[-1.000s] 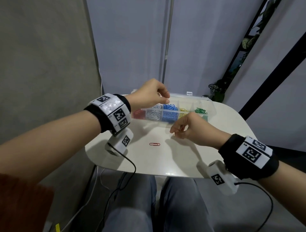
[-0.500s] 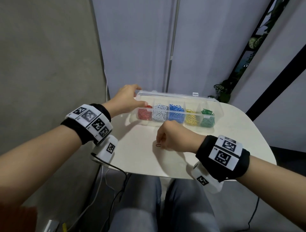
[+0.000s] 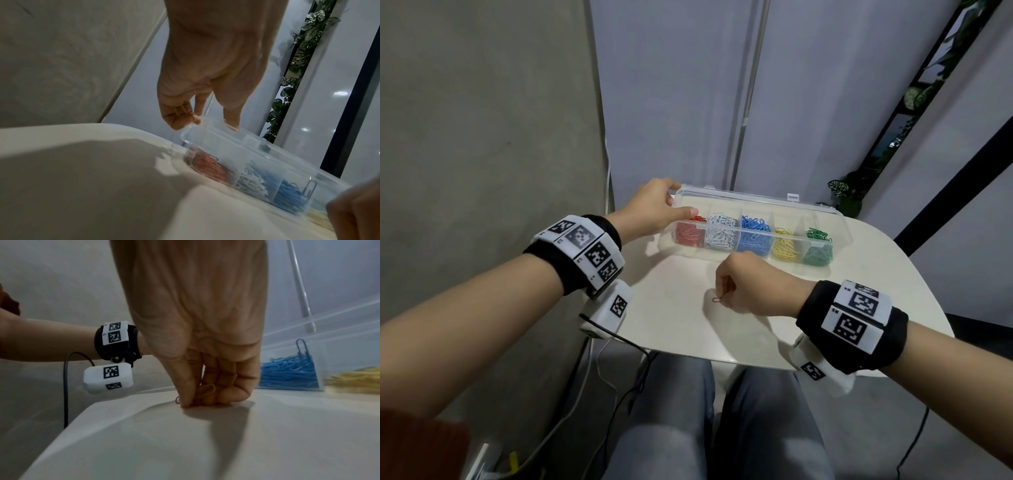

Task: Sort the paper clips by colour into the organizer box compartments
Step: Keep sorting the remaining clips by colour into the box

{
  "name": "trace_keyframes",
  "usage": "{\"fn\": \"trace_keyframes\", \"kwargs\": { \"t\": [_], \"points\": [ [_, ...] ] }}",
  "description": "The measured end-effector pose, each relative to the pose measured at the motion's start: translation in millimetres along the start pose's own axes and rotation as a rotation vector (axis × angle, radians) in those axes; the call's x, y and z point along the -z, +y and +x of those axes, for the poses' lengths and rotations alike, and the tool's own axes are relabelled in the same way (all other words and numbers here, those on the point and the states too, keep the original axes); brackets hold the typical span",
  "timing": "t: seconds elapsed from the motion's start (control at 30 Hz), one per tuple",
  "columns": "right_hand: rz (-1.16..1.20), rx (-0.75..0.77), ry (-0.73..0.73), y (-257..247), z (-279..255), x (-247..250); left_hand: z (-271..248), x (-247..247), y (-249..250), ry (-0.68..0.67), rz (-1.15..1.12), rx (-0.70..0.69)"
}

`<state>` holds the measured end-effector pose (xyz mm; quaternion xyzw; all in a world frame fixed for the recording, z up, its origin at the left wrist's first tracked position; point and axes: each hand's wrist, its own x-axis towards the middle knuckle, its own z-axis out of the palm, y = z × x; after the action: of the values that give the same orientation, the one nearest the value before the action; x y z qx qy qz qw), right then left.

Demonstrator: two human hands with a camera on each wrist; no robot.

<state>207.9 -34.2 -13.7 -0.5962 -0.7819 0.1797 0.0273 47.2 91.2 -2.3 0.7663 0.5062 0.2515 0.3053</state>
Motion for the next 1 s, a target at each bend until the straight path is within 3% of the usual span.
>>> {"fn": "trace_keyframes", "kwargs": {
  "t": [0.17,0.4,0.6,0.77,1.0],
  "points": [
    [0.181,-0.065,-0.002,1,3,15,2,2,-9,-0.024,-0.017,0.008],
    [0.47,-0.14,0.383,-5,52,71,3,1,-16,-0.025,-0.061,0.017],
    [0.604,-0.215,0.408,3,83,71,5,3,-19,-0.035,-0.054,0.005],
    [0.769,-0.299,0.469,32,66,88,12,6,-22,-0.05,-0.122,0.03],
    [0.743,-0.428,0.511,85,23,113,35,2,-17,-0.06,-0.276,0.134]
  ]
}}
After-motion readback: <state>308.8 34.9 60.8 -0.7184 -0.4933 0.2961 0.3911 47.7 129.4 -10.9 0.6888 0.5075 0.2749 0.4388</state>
